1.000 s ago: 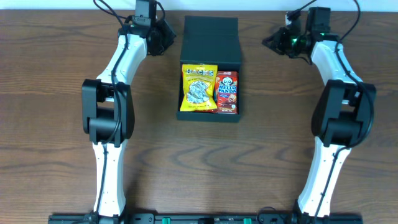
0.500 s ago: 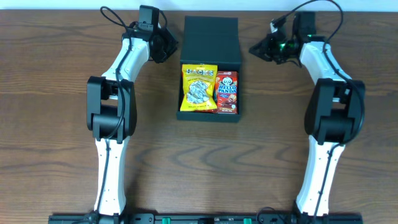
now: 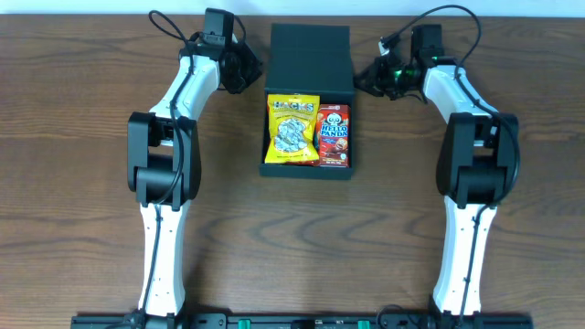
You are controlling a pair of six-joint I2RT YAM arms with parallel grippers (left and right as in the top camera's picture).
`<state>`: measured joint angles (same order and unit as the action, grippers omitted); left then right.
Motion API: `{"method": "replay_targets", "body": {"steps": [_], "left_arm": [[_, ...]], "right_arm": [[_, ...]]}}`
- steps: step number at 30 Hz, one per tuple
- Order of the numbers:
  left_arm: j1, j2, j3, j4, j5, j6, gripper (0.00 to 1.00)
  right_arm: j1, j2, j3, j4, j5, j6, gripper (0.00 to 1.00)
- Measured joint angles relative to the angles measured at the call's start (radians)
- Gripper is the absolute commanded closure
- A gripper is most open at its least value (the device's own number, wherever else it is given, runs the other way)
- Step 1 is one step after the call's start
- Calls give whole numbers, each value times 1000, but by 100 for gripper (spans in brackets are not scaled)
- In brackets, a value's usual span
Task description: Pack container
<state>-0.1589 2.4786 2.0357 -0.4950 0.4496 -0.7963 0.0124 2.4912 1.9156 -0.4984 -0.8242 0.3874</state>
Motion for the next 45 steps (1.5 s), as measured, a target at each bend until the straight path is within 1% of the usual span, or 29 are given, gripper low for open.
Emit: {"method": "replay_targets", "body": {"steps": [11, 17, 20, 23, 29, 36, 45], "left_arm": [[6, 0, 0, -2, 12, 0, 94], [39, 0, 0, -2, 16, 0, 94], [53, 0, 0, 5, 20, 0, 94], [60, 0, 0, 43, 39, 0, 94], [55, 0, 0, 179, 119, -1, 94], [52, 0, 0, 232, 185, -16, 93], [52, 0, 0, 370, 330, -19, 93]], "right_arm": [[3, 5, 0, 130, -108, 17, 98], [-7, 5, -1, 232, -241, 22, 99], [-13, 5, -1, 248, -301, 23, 99], [-16, 5, -1, 250, -339, 22, 98], [-18, 6, -1, 272, -401, 21, 98], [-19, 6, -1, 317, -494, 14, 98], [-18, 6, -1, 330, -571, 14, 99]]}}
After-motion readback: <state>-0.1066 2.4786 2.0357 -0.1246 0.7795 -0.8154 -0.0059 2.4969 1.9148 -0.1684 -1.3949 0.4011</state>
